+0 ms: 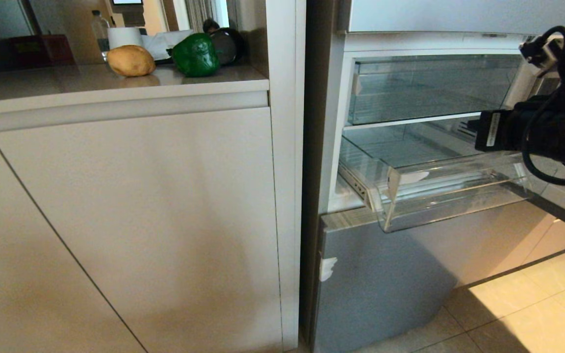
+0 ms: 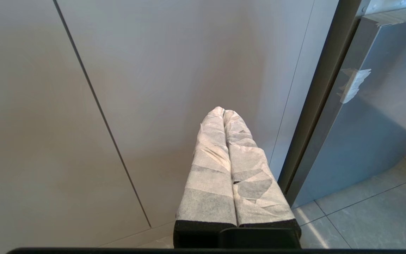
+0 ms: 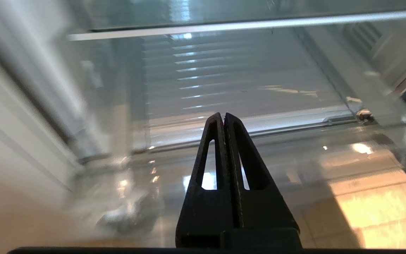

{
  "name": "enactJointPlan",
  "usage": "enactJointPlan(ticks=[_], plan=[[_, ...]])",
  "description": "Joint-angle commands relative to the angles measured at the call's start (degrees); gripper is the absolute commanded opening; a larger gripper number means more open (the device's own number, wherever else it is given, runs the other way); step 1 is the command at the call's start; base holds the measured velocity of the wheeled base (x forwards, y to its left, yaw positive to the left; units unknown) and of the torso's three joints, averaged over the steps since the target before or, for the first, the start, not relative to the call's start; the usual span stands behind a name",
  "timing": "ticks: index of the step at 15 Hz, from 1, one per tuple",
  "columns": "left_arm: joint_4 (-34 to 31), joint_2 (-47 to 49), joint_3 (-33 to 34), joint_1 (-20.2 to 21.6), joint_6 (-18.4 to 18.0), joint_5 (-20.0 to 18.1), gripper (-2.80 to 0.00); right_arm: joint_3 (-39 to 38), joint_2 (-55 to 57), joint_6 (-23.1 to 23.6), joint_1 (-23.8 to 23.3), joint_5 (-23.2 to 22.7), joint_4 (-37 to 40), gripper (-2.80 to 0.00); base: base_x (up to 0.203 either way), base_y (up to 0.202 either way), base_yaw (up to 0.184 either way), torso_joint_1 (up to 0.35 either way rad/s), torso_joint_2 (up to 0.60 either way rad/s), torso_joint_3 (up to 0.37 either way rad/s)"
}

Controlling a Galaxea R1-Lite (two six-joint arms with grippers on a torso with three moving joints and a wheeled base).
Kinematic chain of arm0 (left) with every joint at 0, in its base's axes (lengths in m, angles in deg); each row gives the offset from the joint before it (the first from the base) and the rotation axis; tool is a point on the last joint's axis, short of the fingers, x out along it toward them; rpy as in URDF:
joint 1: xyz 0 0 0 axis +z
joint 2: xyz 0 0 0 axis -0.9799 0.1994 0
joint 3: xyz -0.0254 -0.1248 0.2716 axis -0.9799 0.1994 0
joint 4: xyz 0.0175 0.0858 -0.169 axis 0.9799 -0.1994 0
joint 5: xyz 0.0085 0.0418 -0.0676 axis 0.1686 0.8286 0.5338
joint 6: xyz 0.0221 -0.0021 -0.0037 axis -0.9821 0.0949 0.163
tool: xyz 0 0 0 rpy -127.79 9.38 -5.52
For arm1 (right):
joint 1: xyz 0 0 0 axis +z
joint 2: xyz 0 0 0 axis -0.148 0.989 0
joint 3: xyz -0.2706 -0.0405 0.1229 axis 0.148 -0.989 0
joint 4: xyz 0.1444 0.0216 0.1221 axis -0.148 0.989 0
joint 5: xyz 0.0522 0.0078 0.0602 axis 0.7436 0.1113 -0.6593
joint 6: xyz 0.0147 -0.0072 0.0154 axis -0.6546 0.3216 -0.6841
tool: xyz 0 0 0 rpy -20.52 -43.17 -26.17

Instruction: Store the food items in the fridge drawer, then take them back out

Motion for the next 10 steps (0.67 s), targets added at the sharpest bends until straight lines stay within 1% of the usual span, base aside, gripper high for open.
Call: enactJointPlan(ticks=[1, 3, 5, 10], plan=[[0.0, 0.1, 0.0, 0.0, 0.0, 0.0, -2.80, 3.6, 6.7, -0.1, -2.1, -0.9, 0.6, -2.80, 0.000, 0.000, 0.000, 0.000, 0.00, 0.000], [0.0, 0.1, 0.0, 0.0, 0.0, 0.0, -2.80, 7.5, 10.2, -0.1, -3.5, -3.1, 1.7, -2.80, 0.000, 0.000, 0.000, 0.000, 0.00, 0.000], [0.0, 0.1, 0.0, 0.0, -0.1, 0.0, -2.80, 10.7, 11.3, -0.2, -4.3, -3.6, 7.3, -2.80, 0.000, 0.000, 0.000, 0.000, 0.00, 0.000], [0.0, 0.1, 0.0, 0.0, 0.0, 0.0, -2.80, 18.1, 14.7, -1.0, -4.3, -3.8, 15.2, -2.80, 0.000, 0.000, 0.000, 0.000, 0.00, 0.000]])
